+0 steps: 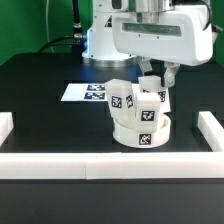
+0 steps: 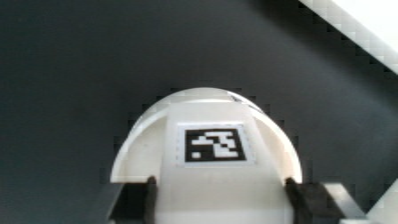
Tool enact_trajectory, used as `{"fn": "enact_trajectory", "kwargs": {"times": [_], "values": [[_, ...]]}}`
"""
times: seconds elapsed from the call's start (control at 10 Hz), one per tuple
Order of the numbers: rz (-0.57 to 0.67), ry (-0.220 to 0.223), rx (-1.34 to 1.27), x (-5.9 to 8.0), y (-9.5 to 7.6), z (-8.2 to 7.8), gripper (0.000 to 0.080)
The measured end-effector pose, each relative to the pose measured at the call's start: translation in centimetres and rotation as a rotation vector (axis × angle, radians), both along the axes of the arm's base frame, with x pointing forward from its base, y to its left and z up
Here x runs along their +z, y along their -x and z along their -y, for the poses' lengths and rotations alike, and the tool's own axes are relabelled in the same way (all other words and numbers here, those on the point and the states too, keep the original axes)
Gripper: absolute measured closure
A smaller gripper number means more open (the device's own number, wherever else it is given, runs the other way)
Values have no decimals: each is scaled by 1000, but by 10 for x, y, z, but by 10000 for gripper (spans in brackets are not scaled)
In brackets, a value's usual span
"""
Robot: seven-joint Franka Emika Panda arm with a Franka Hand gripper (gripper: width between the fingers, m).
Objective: Assemble stool
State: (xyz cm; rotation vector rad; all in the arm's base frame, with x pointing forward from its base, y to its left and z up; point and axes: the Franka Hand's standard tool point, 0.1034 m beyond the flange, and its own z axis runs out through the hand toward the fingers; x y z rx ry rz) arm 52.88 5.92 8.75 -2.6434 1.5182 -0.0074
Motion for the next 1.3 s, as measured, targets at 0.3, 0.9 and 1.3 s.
{"fn": "enact_trajectory", "kwargs": {"times": [0.3,0.9,1.3], "values": [[0,-46,-276,-1,-1,1,462],[-1,-107,-741,-1,-2,-4,462],[17,-188,-1107,-2,-2,-2,462]]}}
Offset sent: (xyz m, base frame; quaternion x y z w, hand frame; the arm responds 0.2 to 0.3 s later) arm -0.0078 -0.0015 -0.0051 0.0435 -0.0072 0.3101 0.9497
